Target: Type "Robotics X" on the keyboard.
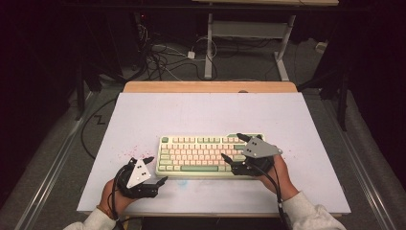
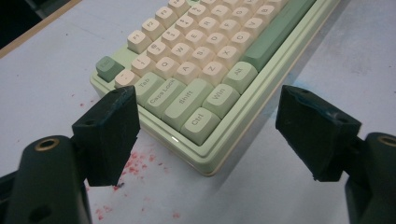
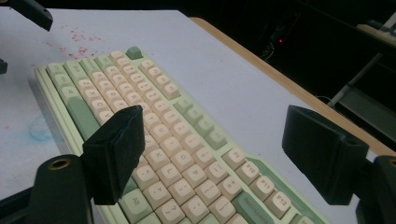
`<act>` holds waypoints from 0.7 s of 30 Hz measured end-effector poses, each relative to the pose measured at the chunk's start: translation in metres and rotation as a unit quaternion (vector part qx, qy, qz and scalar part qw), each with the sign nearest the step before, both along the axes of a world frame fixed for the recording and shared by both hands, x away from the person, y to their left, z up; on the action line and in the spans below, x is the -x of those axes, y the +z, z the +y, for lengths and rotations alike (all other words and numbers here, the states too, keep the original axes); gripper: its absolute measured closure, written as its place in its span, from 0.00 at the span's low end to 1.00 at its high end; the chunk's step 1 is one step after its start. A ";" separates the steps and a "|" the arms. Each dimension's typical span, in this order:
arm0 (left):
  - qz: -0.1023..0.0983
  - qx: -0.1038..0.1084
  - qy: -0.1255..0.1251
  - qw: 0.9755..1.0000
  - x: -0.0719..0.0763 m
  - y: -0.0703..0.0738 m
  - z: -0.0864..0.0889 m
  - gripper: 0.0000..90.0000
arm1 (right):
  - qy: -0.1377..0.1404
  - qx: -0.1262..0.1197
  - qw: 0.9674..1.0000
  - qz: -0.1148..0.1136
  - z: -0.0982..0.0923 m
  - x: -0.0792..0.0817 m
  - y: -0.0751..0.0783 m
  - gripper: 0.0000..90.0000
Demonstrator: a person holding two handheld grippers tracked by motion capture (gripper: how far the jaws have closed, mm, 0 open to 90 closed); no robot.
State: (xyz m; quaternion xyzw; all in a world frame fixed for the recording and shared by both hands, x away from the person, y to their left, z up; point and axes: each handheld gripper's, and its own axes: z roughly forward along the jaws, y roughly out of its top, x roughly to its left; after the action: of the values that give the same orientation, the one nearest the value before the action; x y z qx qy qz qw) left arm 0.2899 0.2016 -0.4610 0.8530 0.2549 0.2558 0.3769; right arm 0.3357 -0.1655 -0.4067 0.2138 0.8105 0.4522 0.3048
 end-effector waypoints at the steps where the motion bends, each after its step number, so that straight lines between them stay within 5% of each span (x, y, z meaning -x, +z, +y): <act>1: 0.000 0.001 0.000 1.000 0.000 0.001 0.000 0.23 | -0.001 -0.002 1.000 0.001 -0.002 0.001 0.000 0.24; 21: 0.009 0.014 -0.003 1.000 -0.002 0.006 -0.003 0.30 | -0.023 -0.004 1.000 -0.015 -0.042 0.024 -0.010 0.24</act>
State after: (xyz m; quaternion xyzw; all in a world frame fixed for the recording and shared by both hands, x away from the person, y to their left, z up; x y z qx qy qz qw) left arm 0.2915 0.1987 -0.4551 0.8506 0.2592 0.2433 0.3874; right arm 0.3119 -0.2078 -0.4163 0.2267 0.7992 0.4512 0.3262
